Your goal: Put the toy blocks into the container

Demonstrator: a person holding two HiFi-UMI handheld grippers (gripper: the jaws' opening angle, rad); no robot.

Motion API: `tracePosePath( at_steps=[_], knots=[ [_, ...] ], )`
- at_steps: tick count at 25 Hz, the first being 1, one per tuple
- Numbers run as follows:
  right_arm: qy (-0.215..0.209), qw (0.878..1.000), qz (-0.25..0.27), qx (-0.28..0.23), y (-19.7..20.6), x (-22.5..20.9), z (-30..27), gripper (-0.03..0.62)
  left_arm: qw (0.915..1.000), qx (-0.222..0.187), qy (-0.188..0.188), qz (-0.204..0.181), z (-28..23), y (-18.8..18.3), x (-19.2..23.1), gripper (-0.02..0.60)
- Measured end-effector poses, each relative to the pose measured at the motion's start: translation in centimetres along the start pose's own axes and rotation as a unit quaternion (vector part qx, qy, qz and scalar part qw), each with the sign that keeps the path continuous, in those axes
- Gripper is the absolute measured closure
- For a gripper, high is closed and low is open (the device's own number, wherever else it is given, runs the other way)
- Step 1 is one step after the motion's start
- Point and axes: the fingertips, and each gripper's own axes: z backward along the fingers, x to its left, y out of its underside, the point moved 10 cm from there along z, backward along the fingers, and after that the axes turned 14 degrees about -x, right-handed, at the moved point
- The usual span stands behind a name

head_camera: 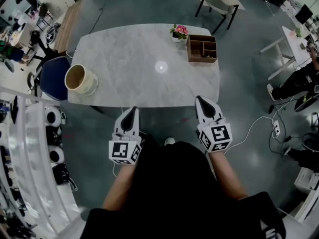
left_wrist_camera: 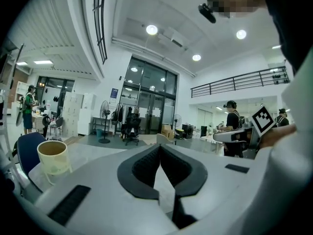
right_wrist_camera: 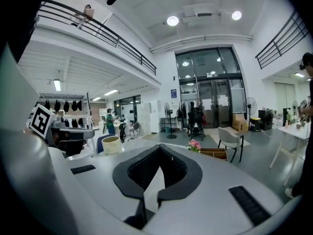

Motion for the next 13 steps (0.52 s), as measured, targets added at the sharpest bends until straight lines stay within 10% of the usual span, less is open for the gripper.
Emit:
tracePosePath(
  at_steps=[13],
  knots=[
    [-0.009, 1.000, -0.001, 0.010, 1.6, 1.4, 0.1, 0.595, 0.9993, -0.008, -0.031, -0.019, 3.3, -0.8, 1.9, 0.577]
  ],
)
